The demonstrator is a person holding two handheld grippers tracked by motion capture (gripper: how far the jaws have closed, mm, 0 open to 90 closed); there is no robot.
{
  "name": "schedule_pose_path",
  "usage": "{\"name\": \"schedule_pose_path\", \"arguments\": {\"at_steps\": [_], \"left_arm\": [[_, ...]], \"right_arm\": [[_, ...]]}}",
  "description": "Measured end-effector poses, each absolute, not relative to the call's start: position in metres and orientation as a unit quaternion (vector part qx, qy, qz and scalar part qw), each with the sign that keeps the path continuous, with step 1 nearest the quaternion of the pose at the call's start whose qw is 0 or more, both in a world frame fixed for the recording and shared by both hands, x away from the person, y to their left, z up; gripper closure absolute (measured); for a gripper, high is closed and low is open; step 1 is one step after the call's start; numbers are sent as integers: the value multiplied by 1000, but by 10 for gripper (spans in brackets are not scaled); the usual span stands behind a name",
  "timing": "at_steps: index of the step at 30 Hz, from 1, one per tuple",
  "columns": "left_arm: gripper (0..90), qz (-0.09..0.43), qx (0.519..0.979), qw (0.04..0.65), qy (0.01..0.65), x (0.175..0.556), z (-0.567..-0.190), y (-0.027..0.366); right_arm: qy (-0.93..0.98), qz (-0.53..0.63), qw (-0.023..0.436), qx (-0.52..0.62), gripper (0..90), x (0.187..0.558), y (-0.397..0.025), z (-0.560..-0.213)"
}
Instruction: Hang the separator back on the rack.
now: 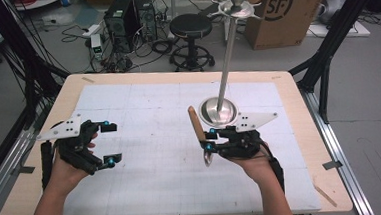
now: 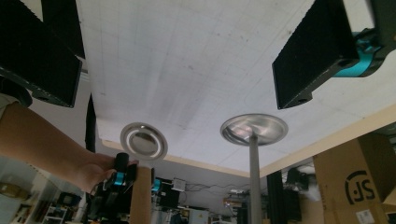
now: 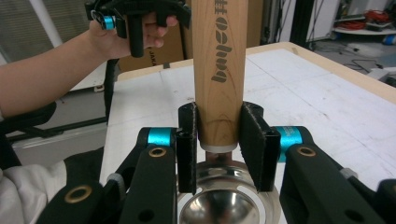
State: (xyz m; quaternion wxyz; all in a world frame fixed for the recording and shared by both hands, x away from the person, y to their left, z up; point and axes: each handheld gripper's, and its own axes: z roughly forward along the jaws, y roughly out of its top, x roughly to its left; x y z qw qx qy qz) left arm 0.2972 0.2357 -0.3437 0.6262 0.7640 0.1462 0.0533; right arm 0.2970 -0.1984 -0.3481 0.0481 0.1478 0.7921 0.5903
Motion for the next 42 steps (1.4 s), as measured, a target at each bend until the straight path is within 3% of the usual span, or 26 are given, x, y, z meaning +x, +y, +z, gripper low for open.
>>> {"name": "schedule_pose_path", "arguments": {"at_steps": [33,42], "left_arm": [[21,33,756,646,96,308,-306,154],[131,29,754,650,92,309,-306,150]], "right_arm": [[800,593,17,90,681,306,-141,-336],[802,592,11,87,681,306,-136,-337]]}}
